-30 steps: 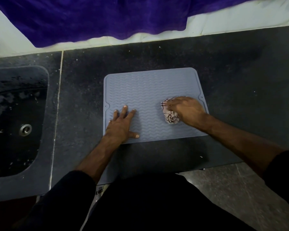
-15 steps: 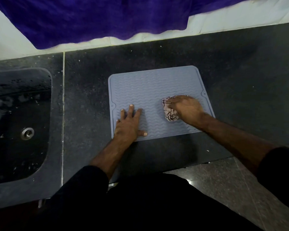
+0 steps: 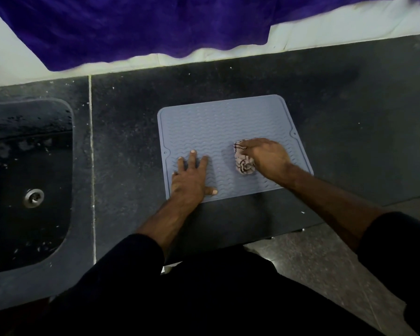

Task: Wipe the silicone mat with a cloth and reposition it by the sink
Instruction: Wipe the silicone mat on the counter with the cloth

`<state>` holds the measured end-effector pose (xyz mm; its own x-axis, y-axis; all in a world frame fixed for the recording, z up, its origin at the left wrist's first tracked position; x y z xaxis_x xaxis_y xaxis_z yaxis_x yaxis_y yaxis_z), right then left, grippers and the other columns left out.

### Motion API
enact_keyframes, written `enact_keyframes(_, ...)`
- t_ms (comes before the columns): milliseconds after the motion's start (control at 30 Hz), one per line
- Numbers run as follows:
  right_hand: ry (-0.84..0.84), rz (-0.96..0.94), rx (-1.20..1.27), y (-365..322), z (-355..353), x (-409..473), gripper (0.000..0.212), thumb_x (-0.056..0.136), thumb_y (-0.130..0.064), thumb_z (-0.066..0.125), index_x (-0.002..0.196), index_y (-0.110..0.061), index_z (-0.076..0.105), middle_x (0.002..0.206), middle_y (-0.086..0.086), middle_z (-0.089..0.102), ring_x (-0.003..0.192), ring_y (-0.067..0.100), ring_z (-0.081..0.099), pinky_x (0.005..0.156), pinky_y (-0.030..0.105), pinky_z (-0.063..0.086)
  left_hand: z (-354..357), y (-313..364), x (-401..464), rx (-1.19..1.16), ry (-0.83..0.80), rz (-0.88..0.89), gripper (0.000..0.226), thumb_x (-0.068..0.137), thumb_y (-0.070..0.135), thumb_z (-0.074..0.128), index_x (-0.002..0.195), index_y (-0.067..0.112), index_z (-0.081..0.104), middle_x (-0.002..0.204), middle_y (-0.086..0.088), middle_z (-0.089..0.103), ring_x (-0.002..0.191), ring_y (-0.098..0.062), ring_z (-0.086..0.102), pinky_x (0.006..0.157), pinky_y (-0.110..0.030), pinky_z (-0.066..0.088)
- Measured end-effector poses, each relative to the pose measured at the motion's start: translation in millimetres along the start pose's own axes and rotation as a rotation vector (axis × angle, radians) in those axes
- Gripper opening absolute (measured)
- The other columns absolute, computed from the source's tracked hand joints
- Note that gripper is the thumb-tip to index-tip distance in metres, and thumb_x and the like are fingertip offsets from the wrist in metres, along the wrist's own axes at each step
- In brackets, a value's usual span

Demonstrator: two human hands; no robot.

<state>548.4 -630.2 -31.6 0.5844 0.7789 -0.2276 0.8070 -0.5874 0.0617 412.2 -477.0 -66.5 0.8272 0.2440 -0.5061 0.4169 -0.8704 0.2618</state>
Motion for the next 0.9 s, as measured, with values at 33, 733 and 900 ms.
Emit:
enact_keyframes(33, 0.014, 0.016, 0.028, -3, -3, 2, 0.058, 0.081, -0.024, 0.07, 0.135, -0.02, 0.049, 0.146, 0.003, 0.044, 0.132, 0.027, 0.041, 0.111, 0.04, 0.033, 0, 0, -1, -0.002, 0.001, 0.0, 0.108, 0.08, 0.053, 0.068, 0.153, 0.029, -0.009, 0.159, -0.005, -0.022, 0.145, -0.038, -0.014, 0.113, -0.059, 0.013)
enact_keyframes(733, 0.067, -0.256, 0.052, -49, 6, 31, 0.048, 0.088, -0.018, 0.059, 0.135, -0.021, 0.049, 0.152, 0.003, 0.034, 0.138, 0.027, 0.032, 0.113, 0.039, 0.024, 8, -4, 2, -0.083, 0.099, -0.08, 0.118, 0.073, 0.053, 0.074, 0.153, 0.025, -0.008, 0.16, 0.003, -0.017, 0.147, -0.026, -0.014, 0.117, -0.051, 0.009)
enact_keyframes(900, 0.076, -0.252, -0.017, -26, -1, 34, 0.047, 0.086, -0.02, 0.062, 0.131, -0.014, 0.053, 0.143, 0.007, 0.046, 0.129, 0.029, 0.042, 0.108, 0.039, 0.035, 7, -5, -1, -0.168, 0.133, -0.116, 0.131, 0.068, 0.051, 0.079, 0.151, 0.018, -0.016, 0.16, -0.001, -0.017, 0.147, -0.023, -0.013, 0.12, -0.048, 0.009)
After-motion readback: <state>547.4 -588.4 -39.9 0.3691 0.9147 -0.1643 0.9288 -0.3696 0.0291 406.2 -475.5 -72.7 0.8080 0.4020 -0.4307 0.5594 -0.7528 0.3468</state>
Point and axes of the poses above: each hand's wrist, its own x-axis towards the middle knuckle, its own z-axis out of the palm, y = z × x, the point moved 4 cm from there along x, towards the middle knuckle
